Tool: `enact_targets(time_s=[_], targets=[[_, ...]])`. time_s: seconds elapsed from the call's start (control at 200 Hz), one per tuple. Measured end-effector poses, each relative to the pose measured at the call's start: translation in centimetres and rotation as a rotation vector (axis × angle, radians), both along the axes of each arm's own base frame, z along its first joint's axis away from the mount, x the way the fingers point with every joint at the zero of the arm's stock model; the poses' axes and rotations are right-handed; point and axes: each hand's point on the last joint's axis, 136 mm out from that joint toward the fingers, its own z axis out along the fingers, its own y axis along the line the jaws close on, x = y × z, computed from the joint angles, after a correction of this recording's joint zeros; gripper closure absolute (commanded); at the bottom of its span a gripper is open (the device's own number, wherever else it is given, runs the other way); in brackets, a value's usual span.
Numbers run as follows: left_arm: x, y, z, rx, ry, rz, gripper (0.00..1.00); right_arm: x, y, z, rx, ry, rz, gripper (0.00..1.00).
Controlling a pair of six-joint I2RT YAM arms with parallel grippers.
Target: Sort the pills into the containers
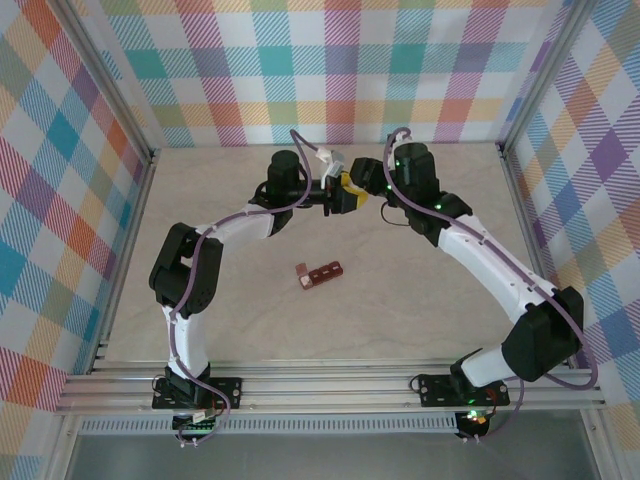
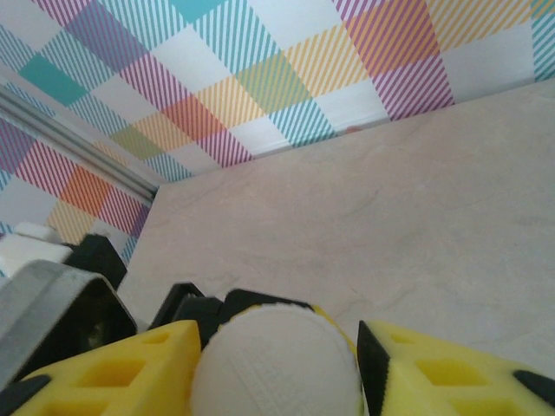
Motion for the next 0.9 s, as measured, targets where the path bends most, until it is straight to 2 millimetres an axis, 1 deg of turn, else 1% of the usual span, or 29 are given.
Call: enact_targets(time_s=[0.05,0.13,0.195,0.275,0.475,0.605,0.69,0.785,0.9], targets=[[0.1,0.0,0.3,-0.008,-0.015,0.003,1.0,-0.2,0.3,-0.1,-0.005,0.014,0.019,0.3],[0.1,0.0,0.6,-0.016,-0.03,0.003,1.0,-0.6,0.7,0.2,-0.007,0.024,0.053,0.23],[0.1,0.0,0.8,-0.021,-0.037,0.003,1.0,-0.8,0.7,0.8,-0.009,0.023,0.071,0.19],[0.1,0.0,0.9,-0.025,-0.043,0.004,1.0,-0.9,0.8,1.5,-0.011,0.005,0.099,0.18],[0.1,0.0,1.0,-0.027,-0.045,0.003,1.0,-1.6,0.0,3.2,-0.009,-0.057,0.183,0.18],[0.1,0.0,0.9,-0.026,-0.045,0.003,1.0,-1.1,-1.2,4.1,-0.016,-0.114,0.221,0.21],[0.1,0.0,0.9,-0.026,-0.045,0.003,1.0,-0.8,-2.1,4.0,-0.017,-0.123,0.238,0.23],[0.1,0.0,0.9,-0.027,-0.045,0.003,1.0,-0.6,-2.5,3.8,-0.015,-0.127,0.266,0.24],[0.1,0.0,0.9,-0.026,-0.045,0.003,1.0,-0.6,-1.9,3.2,-0.008,-0.115,0.315,0.24]])
